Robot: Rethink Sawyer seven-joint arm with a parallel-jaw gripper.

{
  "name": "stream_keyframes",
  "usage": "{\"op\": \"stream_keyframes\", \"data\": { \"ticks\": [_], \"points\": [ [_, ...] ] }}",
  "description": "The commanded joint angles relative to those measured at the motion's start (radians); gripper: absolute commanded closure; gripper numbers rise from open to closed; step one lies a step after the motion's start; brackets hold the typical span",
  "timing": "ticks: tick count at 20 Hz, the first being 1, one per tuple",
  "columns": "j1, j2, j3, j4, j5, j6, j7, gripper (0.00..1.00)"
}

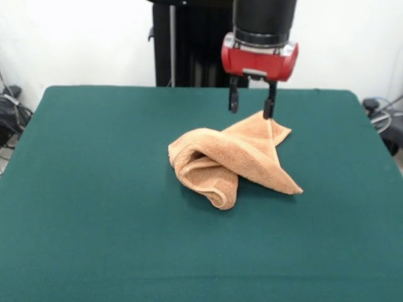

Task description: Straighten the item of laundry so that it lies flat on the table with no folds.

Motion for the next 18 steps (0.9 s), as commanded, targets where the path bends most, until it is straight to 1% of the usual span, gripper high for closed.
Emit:
{"op": "stream_keyframes", "data": {
  "ticks": [1, 2, 4, 5, 7, 8, 12, 14, 16, 18],
  "points": [
    [-0.015, 0.118, 0.057, -0.054, 0.052, -0.027, 0.240, 0.00],
    [-0.003, 0.141, 0.037, -0.080, 0.060, 0.004, 0.257, 0.00],
    [0.020, 0.184, 0.002, -0.116, 0.077, 0.028, 0.298, 0.00],
    [0.050, 0.211, -0.038, -0.136, 0.096, 0.055, 0.352, 0.00],
    [0.126, 0.260, -0.140, -0.179, 0.129, 0.159, 0.481, 0.00],
    [0.143, 0.271, -0.160, -0.181, 0.149, 0.191, 0.530, 0.00],
    [0.196, 0.289, -0.200, -0.142, 0.240, 0.188, 0.653, 0.00],
    [0.226, 0.298, -0.222, -0.135, 0.266, 0.191, 0.707, 0.00],
    [0.230, 0.302, -0.215, -0.121, 0.282, 0.165, 0.716, 0.00],
    [0.237, 0.298, -0.216, -0.113, 0.283, 0.175, 0.735, 0.00]
  ]
}}
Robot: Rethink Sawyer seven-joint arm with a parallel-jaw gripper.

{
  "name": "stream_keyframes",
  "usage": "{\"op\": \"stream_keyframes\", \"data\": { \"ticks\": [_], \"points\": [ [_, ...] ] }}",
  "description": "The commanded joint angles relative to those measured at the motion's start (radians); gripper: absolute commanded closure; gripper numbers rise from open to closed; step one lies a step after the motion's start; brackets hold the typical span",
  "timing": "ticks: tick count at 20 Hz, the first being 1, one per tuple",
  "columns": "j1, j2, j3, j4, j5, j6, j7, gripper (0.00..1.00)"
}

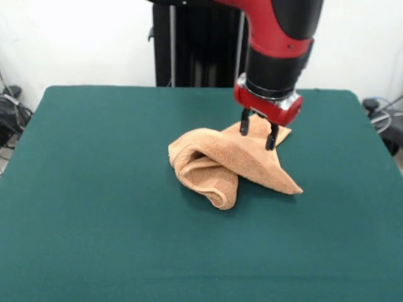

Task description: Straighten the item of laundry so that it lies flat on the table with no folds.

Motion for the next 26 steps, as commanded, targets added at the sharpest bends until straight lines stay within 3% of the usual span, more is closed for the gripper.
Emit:
{"op": "stream_keyframes", "data": {
  "ticks": [1, 15, 21, 26],
  "points": [
    [0.049, 0.044, -0.042, 0.018, 0.082, 0.084, 0.426, 0.00],
    [0.015, 0.047, 0.044, 0.038, 0.059, 0.007, 0.465, 0.00],
    [0.008, 0.073, 0.073, -0.011, 0.081, -0.013, 0.475, 0.00],
    [0.006, 0.114, 0.106, -0.024, 0.091, -0.160, 0.464, 0.00]
  ]
}}
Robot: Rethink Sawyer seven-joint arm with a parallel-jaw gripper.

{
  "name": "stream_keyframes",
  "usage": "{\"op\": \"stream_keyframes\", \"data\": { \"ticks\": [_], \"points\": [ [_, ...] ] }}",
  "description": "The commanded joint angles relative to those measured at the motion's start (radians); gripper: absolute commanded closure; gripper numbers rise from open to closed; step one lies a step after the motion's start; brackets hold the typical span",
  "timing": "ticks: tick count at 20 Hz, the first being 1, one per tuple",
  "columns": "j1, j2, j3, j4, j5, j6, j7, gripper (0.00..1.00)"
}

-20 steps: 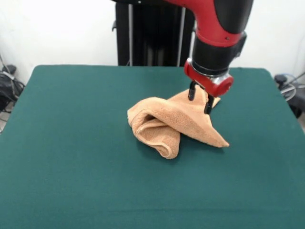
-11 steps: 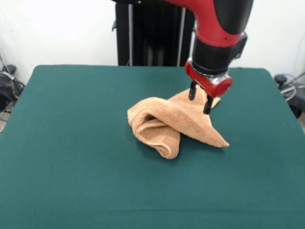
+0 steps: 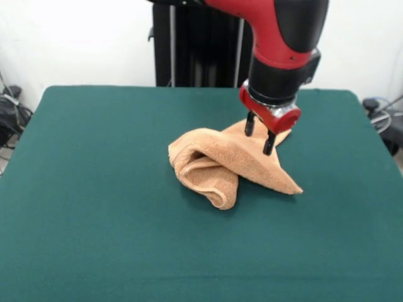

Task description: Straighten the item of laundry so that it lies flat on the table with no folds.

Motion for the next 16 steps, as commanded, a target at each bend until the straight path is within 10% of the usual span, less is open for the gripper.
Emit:
{"op": "stream_keyframes", "data": {
  "ticks": [1, 16],
  "points": [
    [-0.023, 0.068, 0.138, -0.013, 0.063, -0.172, 0.229, 0.00],
    [-0.089, 0.073, 0.247, 0.071, 0.010, -0.415, 0.217, 0.00]
  ]
}}
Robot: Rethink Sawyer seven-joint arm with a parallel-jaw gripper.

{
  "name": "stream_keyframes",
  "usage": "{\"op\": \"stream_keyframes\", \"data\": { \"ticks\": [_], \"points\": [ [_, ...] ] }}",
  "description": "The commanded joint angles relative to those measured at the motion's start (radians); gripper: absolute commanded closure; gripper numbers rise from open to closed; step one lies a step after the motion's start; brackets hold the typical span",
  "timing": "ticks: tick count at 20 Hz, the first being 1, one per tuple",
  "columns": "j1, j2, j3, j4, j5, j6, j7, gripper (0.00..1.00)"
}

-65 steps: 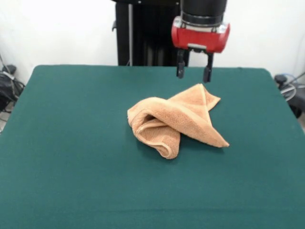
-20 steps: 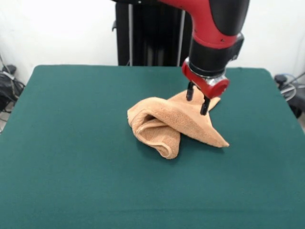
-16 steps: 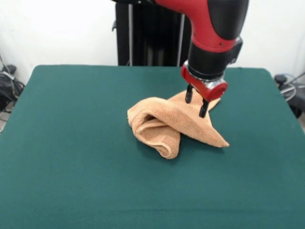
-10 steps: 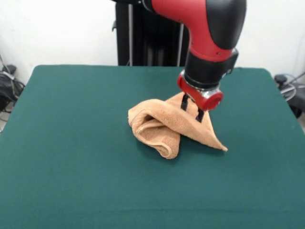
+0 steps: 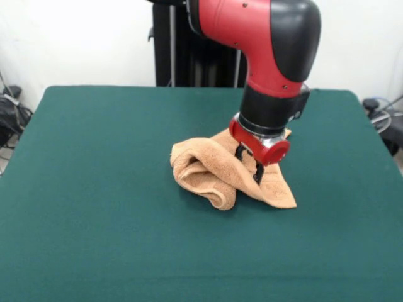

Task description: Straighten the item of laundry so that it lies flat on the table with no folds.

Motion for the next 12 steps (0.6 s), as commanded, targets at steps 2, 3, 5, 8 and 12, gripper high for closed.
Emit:
{"op": "stream_keyframes", "data": {
  "ticks": [2, 3, 5, 8, 12],
  "points": [
    [-0.022, 0.006, 0.139, 0.063, 0.009, -0.067, 0.215, 0.00],
    [-0.021, 0.003, 0.137, 0.063, 0.010, -0.064, 0.214, 0.00],
    [-0.015, 0.002, 0.128, 0.058, 0.016, -0.051, 0.213, 0.00],
    [-0.028, 0.001, 0.135, 0.052, 0.012, -0.042, 0.203, 0.00],
    [-0.009, -0.013, 0.118, 0.050, 0.022, -0.015, 0.208, 0.00]
  ]
}}
